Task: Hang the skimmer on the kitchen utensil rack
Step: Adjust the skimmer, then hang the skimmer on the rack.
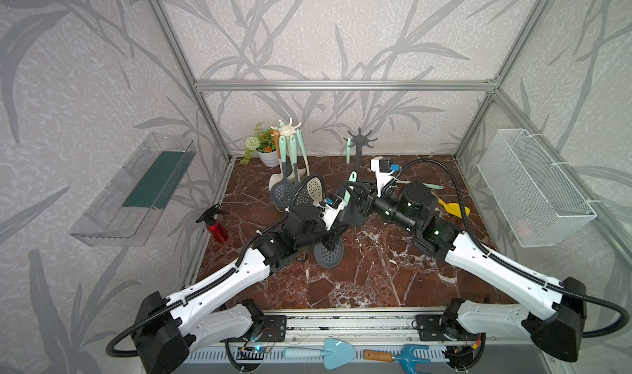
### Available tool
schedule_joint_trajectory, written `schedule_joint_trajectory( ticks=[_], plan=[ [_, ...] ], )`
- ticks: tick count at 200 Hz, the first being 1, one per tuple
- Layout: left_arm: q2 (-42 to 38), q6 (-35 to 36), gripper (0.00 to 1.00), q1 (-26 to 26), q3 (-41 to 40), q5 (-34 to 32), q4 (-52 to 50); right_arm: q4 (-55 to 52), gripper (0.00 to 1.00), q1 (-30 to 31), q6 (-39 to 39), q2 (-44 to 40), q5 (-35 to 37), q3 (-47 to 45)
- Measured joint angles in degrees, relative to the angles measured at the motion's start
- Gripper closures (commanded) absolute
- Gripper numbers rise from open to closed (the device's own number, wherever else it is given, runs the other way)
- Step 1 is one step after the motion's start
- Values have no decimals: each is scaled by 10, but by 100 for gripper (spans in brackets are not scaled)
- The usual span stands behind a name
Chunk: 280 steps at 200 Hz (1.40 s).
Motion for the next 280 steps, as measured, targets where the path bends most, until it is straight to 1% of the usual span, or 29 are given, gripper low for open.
schedule_joint_trajectory(
  ticks=[9,16,32,40,59,71,113,158,183,218,280],
  plan=[
    [0,2,96,0,0,0,0,1,98,0,0,0,0,-1],
    [0,3,100,0,0,0,0,1,93,-1,-1,0,0,-1],
    [0,5,100,0,0,-2,0,1,77,-2,-2,0,0,-1],
    [0,3,100,0,0,-3,0,1,70,-3,-6,0,0,-2],
    [0,-9,100,9,0,-19,0,-4,58,-10,-15,-12,-2,-9],
    [0,-13,100,14,0,-28,0,-9,54,-17,-20,-26,-3,-15],
    [5,-16,100,18,5,-41,-7,-33,52,-57,-30,-100,-4,-44],
    [34,-1,100,23,47,-34,-23,-74,52,-93,-41,-165,-8,-84],
    [58,9,100,35,78,-7,-26,-97,51,-104,-42,-183,-14,-103],
    [89,20,100,66,111,35,-29,-121,52,-111,-44,-199,-18,-111],
    [112,23,100,118,142,104,-34,-128,52,-124,-46,-208,-24,-113]
  ],
)
